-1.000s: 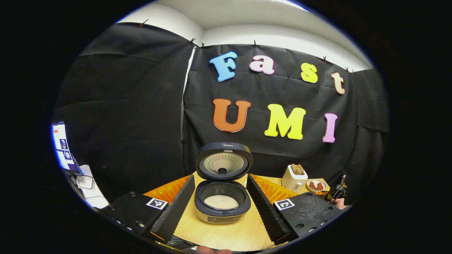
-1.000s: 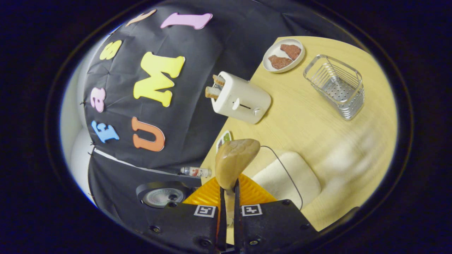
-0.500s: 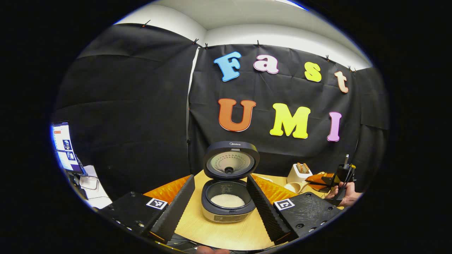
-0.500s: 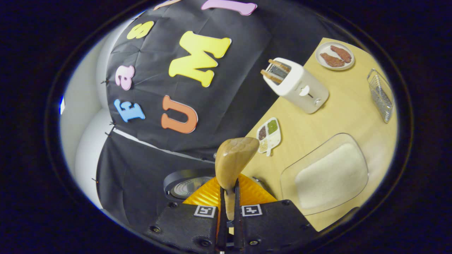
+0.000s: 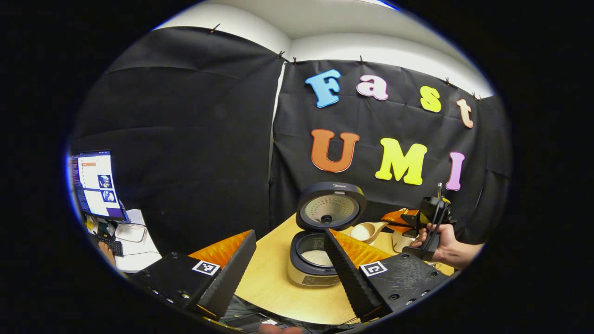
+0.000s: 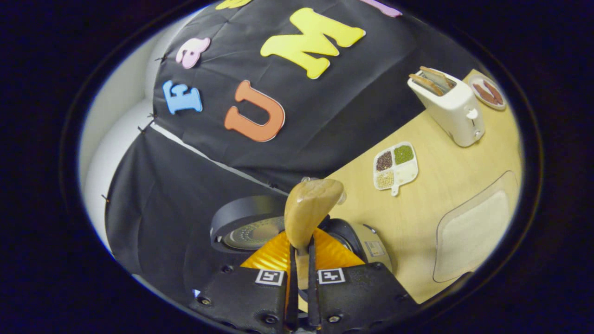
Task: Close the left gripper, press the button to open the rice cooker; take a wooden spoon from the chopstick holder with the right hand, scoop a spoonful of rice and pour it into the rice cooker, then put the wooden spoon back into the chopstick holder.
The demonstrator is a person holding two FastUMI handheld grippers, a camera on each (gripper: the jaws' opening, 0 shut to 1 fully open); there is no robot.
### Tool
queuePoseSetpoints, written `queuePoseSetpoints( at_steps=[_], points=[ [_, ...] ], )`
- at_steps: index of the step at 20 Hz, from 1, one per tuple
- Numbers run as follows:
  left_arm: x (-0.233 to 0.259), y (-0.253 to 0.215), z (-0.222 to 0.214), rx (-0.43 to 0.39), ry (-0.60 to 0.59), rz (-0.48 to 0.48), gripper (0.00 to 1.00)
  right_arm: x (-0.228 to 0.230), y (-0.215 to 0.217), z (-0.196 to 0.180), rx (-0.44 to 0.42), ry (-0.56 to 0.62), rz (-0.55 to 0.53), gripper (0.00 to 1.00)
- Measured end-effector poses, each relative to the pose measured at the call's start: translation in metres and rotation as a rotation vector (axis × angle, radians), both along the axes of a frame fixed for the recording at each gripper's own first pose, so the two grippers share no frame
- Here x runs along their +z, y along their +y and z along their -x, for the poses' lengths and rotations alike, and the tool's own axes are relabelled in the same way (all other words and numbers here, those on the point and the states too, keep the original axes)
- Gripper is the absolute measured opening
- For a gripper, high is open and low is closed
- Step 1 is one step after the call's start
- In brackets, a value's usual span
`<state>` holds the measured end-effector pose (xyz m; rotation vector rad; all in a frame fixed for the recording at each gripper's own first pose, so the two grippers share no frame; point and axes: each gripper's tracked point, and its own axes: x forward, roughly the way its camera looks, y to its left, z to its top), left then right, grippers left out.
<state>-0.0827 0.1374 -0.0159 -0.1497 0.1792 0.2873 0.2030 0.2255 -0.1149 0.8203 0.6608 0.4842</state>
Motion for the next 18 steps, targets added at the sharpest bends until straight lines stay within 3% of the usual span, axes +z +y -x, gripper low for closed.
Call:
queuePoseSetpoints(
  at_steps=[2,3,4,8,18],
  points=[
    [-0.001,0.009,0.006,0.018,-0.003,-0.003,0.95,-0.003,0.015,-0.004,0.006,-0.033,0.082,0.14],
    [-0.001,0.013,0.009,0.028,-0.004,-0.004,0.95,-0.003,0.025,-0.004,0.017,-0.05,0.113,0.09],
    [-0.004,0.02,0.013,0.04,-0.006,-0.004,0.95,-0.003,0.031,-0.004,0.03,-0.068,0.141,0.13],
    [-0.009,0.033,0.021,0.081,-0.01,0.01,0.95,0.001,0.046,-0.001,0.067,-0.171,0.302,0.13],
    [-0.017,0.037,0.019,0.071,-0.016,0.039,0.95,0.03,0.075,0.015,0.148,-0.473,0.601,0.13]
  ],
)
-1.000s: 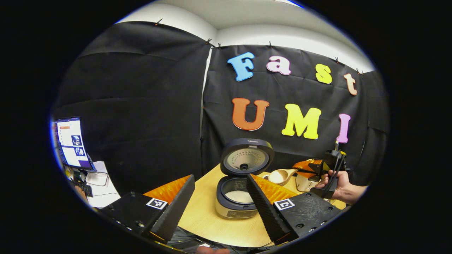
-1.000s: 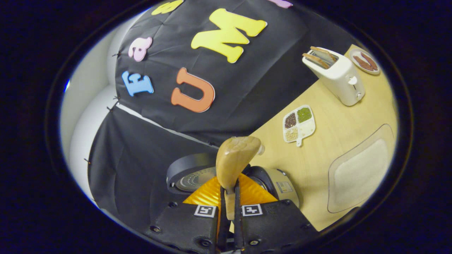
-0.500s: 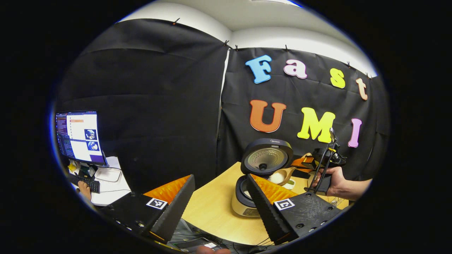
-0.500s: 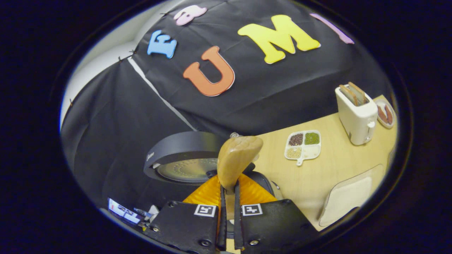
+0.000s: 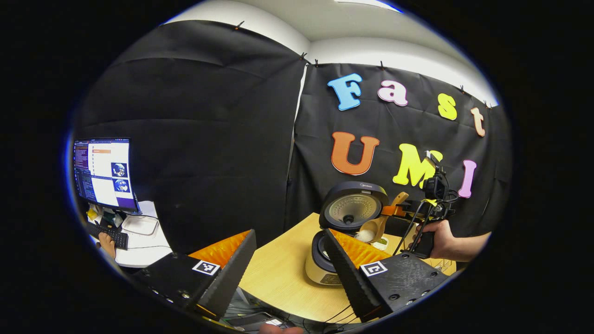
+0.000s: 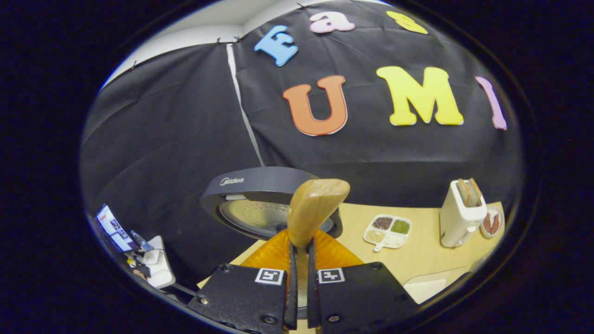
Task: Close the left gripper, press the button to open the rice cooker; take a wooden spoon from the chopstick holder with the right hand, scoop a spoonful of rice and pour it into the rice cooker, then put the wooden spoon back into the chopstick holder.
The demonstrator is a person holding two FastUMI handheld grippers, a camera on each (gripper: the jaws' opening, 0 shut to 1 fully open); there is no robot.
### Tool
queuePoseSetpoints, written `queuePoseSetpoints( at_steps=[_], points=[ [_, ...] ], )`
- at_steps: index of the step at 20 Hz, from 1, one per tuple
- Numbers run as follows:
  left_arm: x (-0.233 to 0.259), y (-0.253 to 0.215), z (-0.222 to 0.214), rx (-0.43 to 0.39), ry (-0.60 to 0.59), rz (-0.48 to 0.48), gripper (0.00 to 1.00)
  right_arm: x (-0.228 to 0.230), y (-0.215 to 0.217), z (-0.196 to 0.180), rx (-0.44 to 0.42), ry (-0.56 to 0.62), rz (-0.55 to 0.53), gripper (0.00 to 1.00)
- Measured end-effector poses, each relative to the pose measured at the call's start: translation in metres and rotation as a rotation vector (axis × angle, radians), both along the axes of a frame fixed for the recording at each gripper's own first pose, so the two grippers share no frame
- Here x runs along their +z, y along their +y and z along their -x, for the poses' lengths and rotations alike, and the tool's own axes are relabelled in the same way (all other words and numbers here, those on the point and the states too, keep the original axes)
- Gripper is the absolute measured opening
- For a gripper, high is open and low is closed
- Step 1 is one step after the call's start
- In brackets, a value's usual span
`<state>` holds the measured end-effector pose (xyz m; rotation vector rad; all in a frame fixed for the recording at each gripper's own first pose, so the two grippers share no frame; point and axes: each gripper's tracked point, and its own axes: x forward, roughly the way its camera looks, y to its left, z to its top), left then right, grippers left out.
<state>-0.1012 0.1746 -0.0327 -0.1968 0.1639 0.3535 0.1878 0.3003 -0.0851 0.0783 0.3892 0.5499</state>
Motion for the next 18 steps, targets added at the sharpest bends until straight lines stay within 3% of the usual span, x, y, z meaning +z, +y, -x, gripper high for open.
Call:
queuePoseSetpoints(
  at_steps=[10,13,18],
  points=[
    [-0.006,0.006,0.001,0.003,0.007,-0.015,0.95,0.023,0.029,0.025,0.166,-0.374,0.338,0.13],
    [-0.004,0.002,-0.003,-0.004,-0.001,-0.016,0.95,0.021,0.033,0.026,0.183,-0.407,0.358,0.13],
    [0.0,-0.015,-0.012,-0.044,-0.003,-0.023,0.95,0.03,0.027,0.029,0.16,-0.375,0.305,0.13]
  ],
)
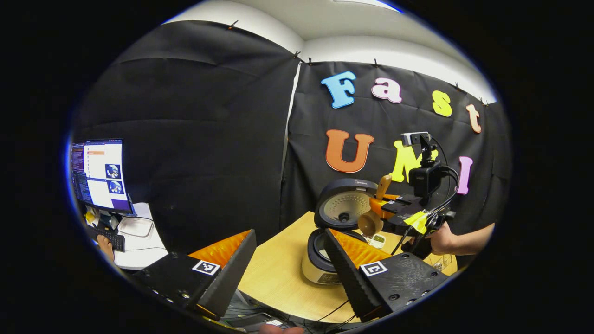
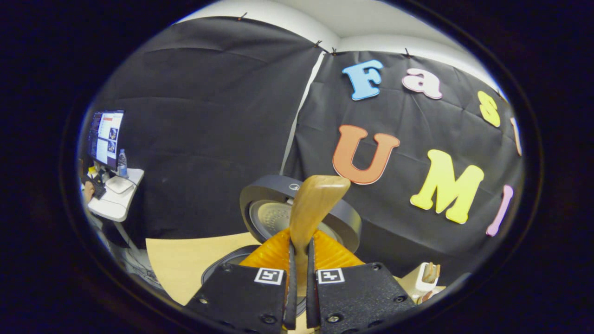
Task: Close the left gripper, press the button to open the rice cooker; take a wooden spoon from the chopstick holder with the right hand, scoop a spoonful of rice and pour it into the rice cooker, then put the wooden spoon back into the chopstick holder.
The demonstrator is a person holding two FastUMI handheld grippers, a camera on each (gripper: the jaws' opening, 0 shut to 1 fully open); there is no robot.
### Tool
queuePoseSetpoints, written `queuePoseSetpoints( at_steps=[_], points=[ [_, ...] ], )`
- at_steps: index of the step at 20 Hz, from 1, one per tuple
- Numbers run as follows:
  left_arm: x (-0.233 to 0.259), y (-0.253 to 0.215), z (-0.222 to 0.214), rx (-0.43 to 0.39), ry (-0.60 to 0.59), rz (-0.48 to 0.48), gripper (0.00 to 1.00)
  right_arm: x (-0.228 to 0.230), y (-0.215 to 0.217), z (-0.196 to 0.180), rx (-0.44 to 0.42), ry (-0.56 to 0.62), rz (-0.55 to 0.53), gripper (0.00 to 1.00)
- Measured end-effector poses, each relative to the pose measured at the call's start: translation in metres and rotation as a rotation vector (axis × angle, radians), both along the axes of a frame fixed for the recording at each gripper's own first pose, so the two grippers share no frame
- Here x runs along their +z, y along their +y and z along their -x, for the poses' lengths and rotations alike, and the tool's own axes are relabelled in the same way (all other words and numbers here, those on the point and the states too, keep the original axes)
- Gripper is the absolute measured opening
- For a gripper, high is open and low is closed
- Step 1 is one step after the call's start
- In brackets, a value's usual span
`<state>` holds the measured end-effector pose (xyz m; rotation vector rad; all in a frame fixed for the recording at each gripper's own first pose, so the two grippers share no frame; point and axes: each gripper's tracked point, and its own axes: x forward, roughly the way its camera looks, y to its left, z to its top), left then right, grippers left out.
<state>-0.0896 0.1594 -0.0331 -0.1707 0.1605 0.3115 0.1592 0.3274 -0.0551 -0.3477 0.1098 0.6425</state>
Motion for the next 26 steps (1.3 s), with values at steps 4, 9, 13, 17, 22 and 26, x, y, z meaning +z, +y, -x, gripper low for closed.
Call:
queuePoseSetpoints(
  at_steps=[4,9,13,17,22,26],
  points=[
    [0.005,-0.014,-0.006,-0.025,-0.009,0.0,0.95,0.019,-0.012,0.003,-0.019,0.056,-0.107,0.13],
    [0.006,-0.036,-0.015,-0.059,-0.001,0.001,0.95,0.048,-0.057,0.018,-0.069,0.157,-0.279,0.13],
    [0.008,-0.057,-0.025,-0.094,-0.003,0.007,0.95,0.063,-0.117,0.023,-0.141,0.191,-0.362,0.13],
    [0.007,-0.086,-0.043,-0.165,-0.006,0.014,0.95,0.064,-0.202,0.022,-0.265,0.165,-0.374,0.13],
    [0.007,-0.118,-0.072,-0.243,-0.016,-0.005,0.95,0.052,-0.317,0.026,-0.449,0.14,-0.37,0.13],
    [0.009,-0.14,-0.098,-0.298,-0.028,-0.039,0.95,0.029,-0.402,0.025,-0.606,0.149,-0.384,0.13]
  ],
)
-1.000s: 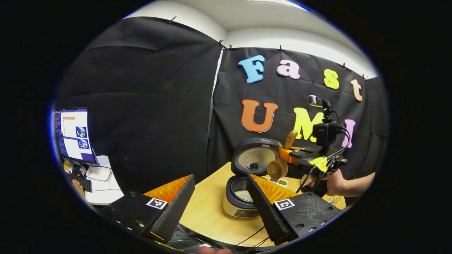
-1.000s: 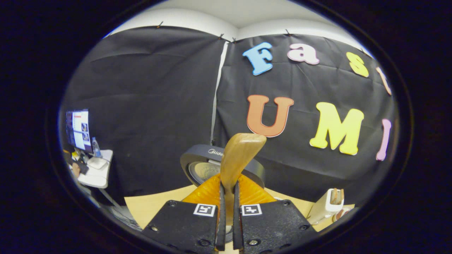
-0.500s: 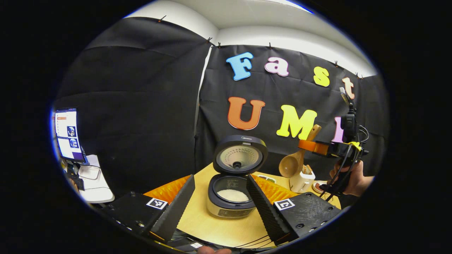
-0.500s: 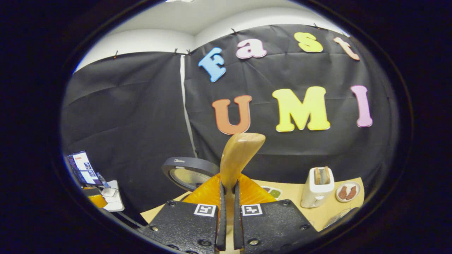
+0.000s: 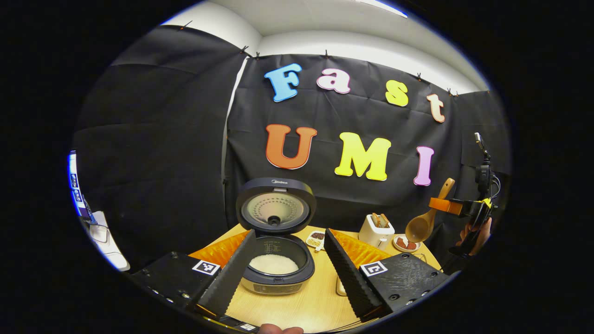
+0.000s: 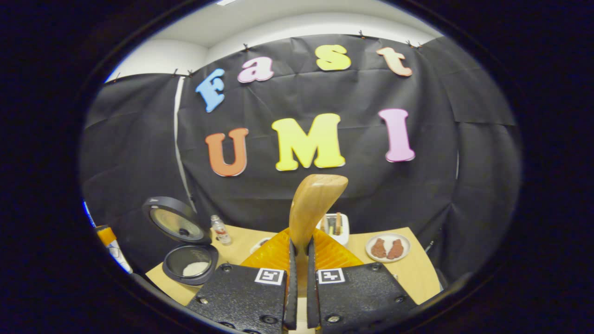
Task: Close the left gripper, press the button to open the rice cooker; take a wooden spoon from the chopstick holder with the right hand, scoop a spoonful of rice and pour it into the rice cooker, then put the wooden spoon back into the chopstick holder.
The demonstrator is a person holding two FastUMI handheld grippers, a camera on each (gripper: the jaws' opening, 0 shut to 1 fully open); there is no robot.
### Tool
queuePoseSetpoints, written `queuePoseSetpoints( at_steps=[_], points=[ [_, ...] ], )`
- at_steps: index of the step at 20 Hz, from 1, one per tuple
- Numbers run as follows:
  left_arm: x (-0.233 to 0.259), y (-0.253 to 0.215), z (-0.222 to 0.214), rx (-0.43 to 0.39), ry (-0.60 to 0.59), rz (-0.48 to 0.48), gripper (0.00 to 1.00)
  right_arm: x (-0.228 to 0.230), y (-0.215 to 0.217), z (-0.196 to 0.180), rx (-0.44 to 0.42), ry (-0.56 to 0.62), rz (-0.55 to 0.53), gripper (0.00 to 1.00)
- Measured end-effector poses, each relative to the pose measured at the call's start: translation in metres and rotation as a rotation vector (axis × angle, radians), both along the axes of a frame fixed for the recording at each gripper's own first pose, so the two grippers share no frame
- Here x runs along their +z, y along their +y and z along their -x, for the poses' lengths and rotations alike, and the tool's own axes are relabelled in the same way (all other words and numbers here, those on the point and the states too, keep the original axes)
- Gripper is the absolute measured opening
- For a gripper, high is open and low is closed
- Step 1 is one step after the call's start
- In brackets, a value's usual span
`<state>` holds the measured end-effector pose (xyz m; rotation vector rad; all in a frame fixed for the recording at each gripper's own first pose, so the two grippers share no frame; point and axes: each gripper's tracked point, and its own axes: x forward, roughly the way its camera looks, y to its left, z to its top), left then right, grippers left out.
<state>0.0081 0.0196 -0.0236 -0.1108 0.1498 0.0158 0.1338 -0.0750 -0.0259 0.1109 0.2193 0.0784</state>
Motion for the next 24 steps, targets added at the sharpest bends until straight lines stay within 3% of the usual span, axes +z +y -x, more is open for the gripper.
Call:
queuePoseSetpoints(
  at_steps=[6,10,15,21,22,24],
  points=[
    [-0.004,-0.021,-0.038,-0.021,0.035,-0.009,0.95,-0.058,-0.118,-0.014,-0.213,0.104,-0.053,0.13],
    [-0.007,-0.029,-0.054,-0.015,0.064,-0.009,0.95,-0.103,-0.165,-0.029,-0.304,0.159,-0.095,0.13],
    [-0.008,-0.036,-0.062,-0.002,0.092,-0.025,0.95,-0.156,-0.195,-0.046,-0.339,0.213,-0.092,0.13],
    [-0.01,-0.04,-0.07,0.014,0.123,-0.048,0.95,-0.219,-0.195,-0.065,-0.32,0.279,-0.113,0.13],
    [-0.008,-0.04,-0.069,0.019,0.123,-0.051,0.95,-0.226,-0.194,-0.065,-0.317,0.285,-0.12,0.17],
    [0.002,-0.039,-0.072,0.024,0.108,-0.064,0.95,-0.236,-0.193,-0.066,-0.314,0.287,-0.134,0.13]
  ],
)
